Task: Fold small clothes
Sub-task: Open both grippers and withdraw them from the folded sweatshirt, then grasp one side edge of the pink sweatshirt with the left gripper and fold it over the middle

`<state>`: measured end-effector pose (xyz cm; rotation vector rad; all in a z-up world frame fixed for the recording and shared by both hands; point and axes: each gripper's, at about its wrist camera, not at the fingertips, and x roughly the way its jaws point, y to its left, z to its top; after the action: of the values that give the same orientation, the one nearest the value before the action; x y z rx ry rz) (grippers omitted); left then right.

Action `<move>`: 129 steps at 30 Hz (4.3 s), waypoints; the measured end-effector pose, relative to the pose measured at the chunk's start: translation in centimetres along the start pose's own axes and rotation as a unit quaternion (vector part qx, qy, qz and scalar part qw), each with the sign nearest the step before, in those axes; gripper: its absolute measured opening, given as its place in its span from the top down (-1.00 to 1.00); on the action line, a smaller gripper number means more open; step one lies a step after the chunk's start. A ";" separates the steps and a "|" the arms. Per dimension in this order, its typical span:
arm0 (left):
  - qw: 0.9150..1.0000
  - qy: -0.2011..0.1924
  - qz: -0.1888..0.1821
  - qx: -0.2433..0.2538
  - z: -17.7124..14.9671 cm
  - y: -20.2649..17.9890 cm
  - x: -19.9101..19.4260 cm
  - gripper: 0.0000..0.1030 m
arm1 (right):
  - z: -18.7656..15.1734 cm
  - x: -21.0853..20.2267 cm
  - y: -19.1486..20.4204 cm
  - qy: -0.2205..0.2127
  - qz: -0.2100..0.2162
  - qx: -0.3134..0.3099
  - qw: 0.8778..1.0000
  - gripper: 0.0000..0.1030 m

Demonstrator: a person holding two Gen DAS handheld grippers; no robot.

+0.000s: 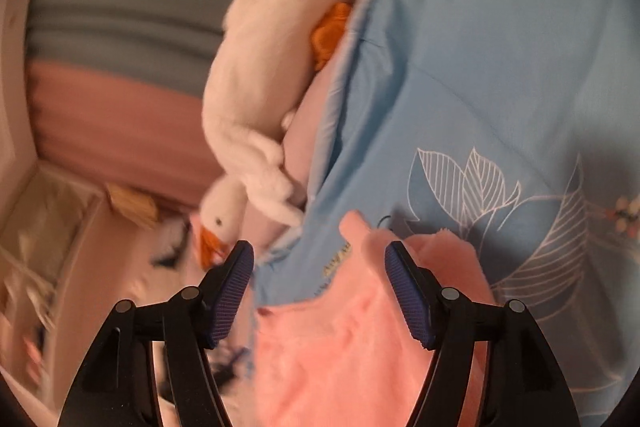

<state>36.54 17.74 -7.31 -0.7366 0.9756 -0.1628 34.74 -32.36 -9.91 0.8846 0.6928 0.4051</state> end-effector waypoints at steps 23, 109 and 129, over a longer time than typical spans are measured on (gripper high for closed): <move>0.953 0.015 0.123 0.277 -13.1 -2.6 3.3 0.10 | -13.4 3.5 5.4 0.122 -0.249 -0.389 0.878 0.28; 0.995 -0.036 0.058 0.077 -12.6 3.5 0.8 0.17 | -17.5 14.2 10.3 0.181 -0.196 -0.324 0.908 0.52; 0.987 -0.058 0.072 0.133 -11.9 -0.7 -0.8 0.31 | -19.8 9.3 9.6 0.176 -0.164 -0.345 0.907 0.52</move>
<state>26.74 11.71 -10.42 -0.4250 0.8729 -0.1192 27.14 -10.19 -14.36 0.0119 0.9298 0.4670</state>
